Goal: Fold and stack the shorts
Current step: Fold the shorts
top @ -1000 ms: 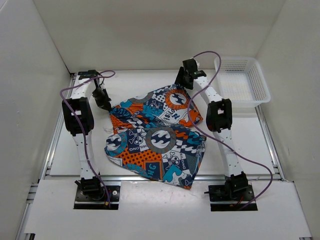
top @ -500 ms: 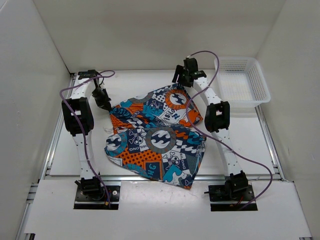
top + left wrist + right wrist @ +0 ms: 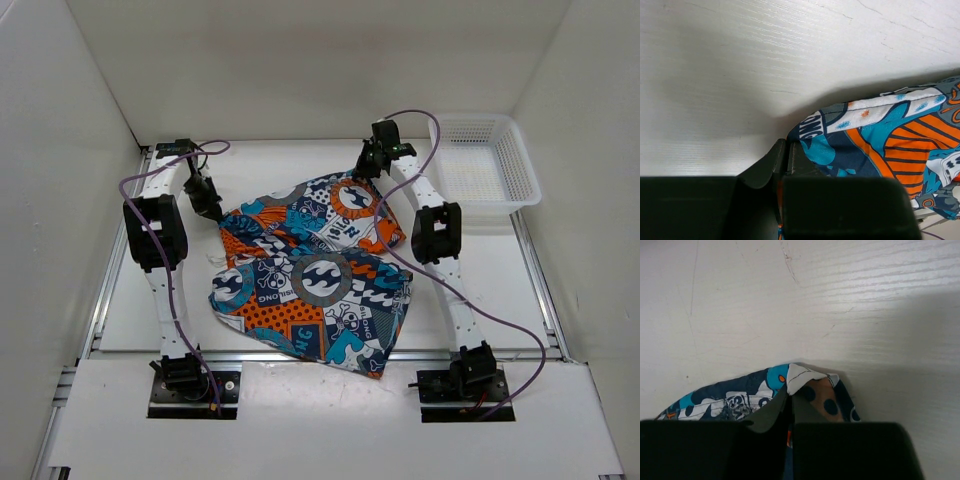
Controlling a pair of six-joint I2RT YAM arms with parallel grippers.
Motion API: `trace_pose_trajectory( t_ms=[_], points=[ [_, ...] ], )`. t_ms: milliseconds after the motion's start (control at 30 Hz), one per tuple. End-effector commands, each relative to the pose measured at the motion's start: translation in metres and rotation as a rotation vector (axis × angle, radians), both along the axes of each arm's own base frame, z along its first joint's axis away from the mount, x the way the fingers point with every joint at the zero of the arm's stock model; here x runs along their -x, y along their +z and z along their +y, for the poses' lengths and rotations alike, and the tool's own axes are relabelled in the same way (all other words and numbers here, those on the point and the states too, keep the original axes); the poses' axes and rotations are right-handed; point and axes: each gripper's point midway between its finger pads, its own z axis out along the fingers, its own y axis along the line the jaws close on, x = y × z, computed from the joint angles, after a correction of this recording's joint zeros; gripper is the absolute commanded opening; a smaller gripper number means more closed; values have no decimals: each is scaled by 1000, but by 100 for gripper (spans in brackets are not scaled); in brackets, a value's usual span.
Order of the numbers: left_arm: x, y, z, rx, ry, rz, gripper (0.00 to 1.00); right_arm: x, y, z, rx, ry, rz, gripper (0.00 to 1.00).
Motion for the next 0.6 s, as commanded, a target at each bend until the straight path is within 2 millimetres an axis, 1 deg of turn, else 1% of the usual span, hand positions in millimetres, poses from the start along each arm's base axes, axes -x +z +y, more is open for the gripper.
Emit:
trace_pose_trajectory(
  t_ms=[0, 33, 67, 100, 133, 167, 200, 233, 267, 300, 333, 367, 400, 433, 467, 500, 533, 567],
  points=[
    [-13, 42, 6, 5, -2, -112, 10, 1, 25, -8, 3, -29, -9, 0],
    [-11, 42, 6, 6, -2, -102, 10, -4, 35, -14, 27, -48, -43, 0],
    [-16, 48, 6, 4, -2, -123, 10, -5, 57, -17, 31, -63, -76, 0],
    [-20, 59, 7, 2, -3, -141, 10, -7, 70, -20, 46, -65, -106, 0],
    [-23, 65, 7, 1, -3, -153, 10, -8, 84, -23, 55, -71, -133, 0],
    [-28, 72, 12, -3, 6, -177, 10, -10, 113, -25, 54, -78, -188, 0],
    [-35, 86, 13, -7, 6, -214, 10, -12, 126, -31, 58, -79, -212, 0],
    [-40, 94, 18, -1, 15, -239, 10, -11, 139, -32, 52, -80, -231, 0],
    [-44, 101, 23, -5, 24, -262, 10, -11, 158, -38, 44, -80, -262, 0],
    [-52, 115, 21, 6, 31, -302, 10, -11, 168, -43, 32, -80, -273, 0],
    [-55, 122, 18, 25, 34, -320, 10, -8, 183, -41, 15, -68, -292, 0],
    [-57, 128, 17, 31, 30, -338, 10, -5, 185, -44, 8, -52, -291, 0],
    [-60, 140, 20, 39, 43, -367, 10, -3, 190, -45, 17, -44, -299, 0],
    [-60, 141, 17, 58, 36, -370, 10, 3, 208, -45, 14, -30, -325, 0],
    [-59, 149, 15, 68, 31, -384, 10, 8, 204, -47, 33, -17, -313, 0],
    [-56, 155, 12, 78, 26, -393, 10, 13, 209, -47, 27, -10, -314, 0],
    [-55, 154, 12, 78, 26, -393, 10, 22, 230, -47, 21, 7, -342, 0],
    [-52, 154, 12, 79, 26, -390, 10, 27, 239, -49, 20, 7, -349, 0]
  ],
)
